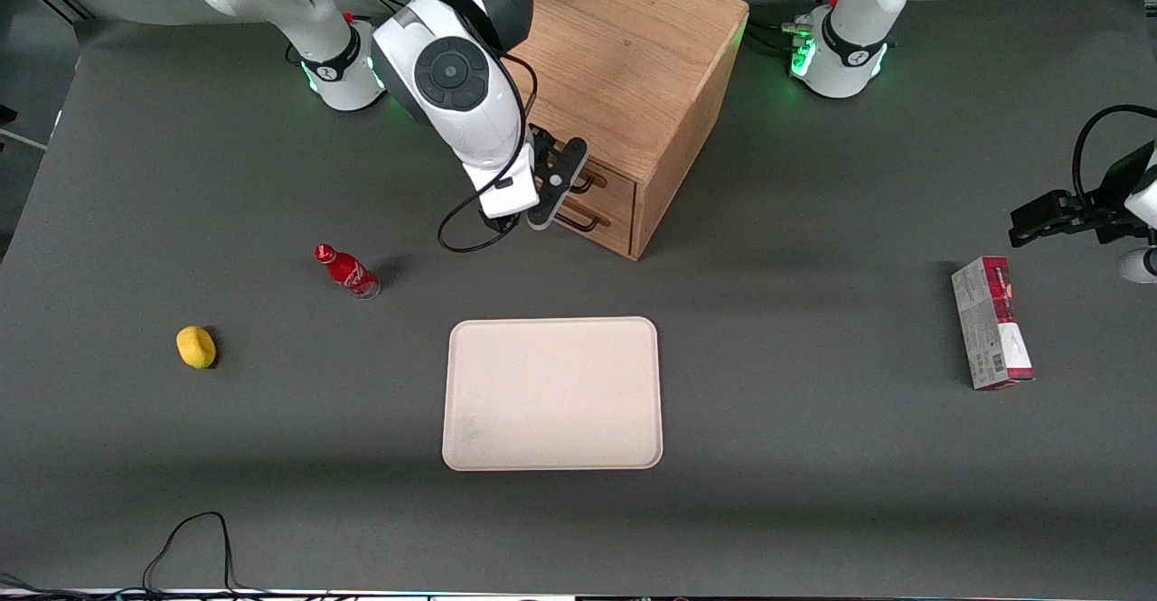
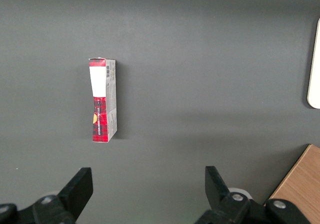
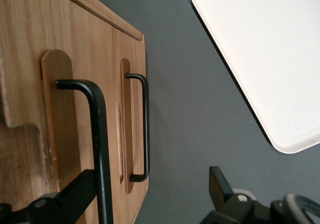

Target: Open upper drawer

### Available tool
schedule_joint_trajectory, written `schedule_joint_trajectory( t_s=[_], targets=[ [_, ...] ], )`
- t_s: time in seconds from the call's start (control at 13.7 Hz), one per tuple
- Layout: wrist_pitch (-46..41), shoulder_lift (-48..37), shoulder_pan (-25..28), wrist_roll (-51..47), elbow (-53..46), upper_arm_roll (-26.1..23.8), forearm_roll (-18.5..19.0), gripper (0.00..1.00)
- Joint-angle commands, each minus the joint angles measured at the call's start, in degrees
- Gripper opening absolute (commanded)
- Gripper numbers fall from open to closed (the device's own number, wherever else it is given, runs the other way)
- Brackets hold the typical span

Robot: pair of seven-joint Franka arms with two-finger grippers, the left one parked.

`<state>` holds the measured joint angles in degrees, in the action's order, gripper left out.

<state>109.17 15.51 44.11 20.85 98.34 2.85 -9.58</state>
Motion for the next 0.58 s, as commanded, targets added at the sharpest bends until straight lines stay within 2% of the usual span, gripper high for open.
schedule_joint_trajectory(
  t_s=[0.0, 0.51],
  targets=[
    [2.71, -0.4, 0.45, 1.13, 2.65, 0.4, 1.05, 1.0],
    [2.89, -0.31, 0.37, 1.57, 2.56, 0.31, 2.02, 1.0]
  ],
)
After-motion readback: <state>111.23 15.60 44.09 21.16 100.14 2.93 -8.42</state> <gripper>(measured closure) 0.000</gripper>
